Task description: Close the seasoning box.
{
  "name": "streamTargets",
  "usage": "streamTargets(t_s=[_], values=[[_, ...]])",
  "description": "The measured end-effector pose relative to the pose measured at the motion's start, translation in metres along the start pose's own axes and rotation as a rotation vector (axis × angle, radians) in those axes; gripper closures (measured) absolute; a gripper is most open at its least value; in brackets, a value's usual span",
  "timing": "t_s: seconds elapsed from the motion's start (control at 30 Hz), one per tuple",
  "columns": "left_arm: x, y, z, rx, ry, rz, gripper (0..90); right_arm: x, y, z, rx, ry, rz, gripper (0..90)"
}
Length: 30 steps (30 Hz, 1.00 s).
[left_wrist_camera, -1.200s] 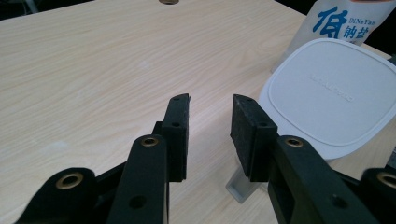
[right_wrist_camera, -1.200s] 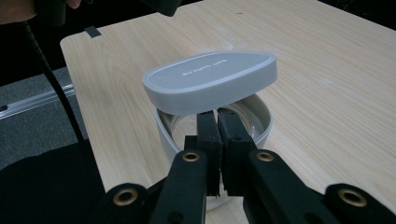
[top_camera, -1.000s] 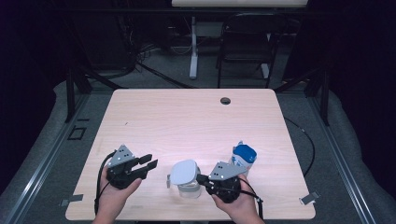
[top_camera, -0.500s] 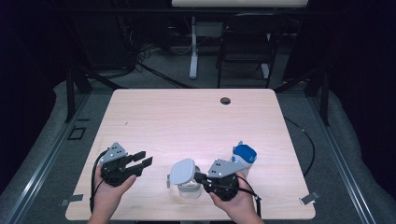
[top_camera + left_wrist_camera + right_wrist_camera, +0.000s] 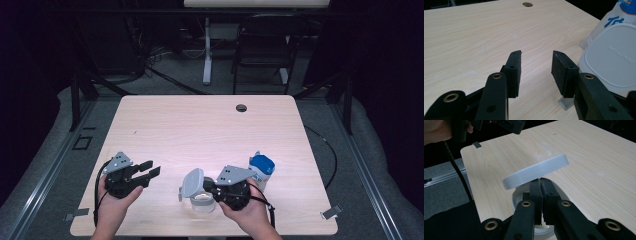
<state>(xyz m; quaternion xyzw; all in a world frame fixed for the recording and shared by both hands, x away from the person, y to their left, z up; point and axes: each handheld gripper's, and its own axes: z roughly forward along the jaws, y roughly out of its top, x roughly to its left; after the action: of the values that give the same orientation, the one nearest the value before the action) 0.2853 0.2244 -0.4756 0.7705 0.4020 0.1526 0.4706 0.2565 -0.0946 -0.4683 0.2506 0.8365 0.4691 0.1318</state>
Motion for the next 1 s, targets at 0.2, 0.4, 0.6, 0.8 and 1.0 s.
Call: streamTargets(t_s=[0.2, 0.4, 0.6, 0.8, 1.0], values=[[0.004, -0.001, -0.002, -0.006, 0.012, -0.007, 61.4, 0.002, 0.004, 0.004, 0.006, 0.009, 0.004, 88.6], [0.005, -0.001, -0.003, 0.000, 0.007, 0.000, 62.3, 0.006, 0.011, 0.005, 0.005, 0.013, -0.006, 88.5], [0.006, -0.004, -0.002, 0.002, 0.022, 0.000, 60.8, 0.006, 0.017, 0.004, 0.011, 0.009, -0.015, 88.3], [0.009, -0.005, -0.003, -0.009, 0.018, -0.014, 60.9, 0.007, 0.020, 0.006, 0.006, 0.013, -0.015, 88.0], [0.010, -0.006, -0.001, -0.010, 0.015, -0.019, 60.9, 0.011, 0.025, 0.010, -0.003, 0.029, -0.021, 87.8]])
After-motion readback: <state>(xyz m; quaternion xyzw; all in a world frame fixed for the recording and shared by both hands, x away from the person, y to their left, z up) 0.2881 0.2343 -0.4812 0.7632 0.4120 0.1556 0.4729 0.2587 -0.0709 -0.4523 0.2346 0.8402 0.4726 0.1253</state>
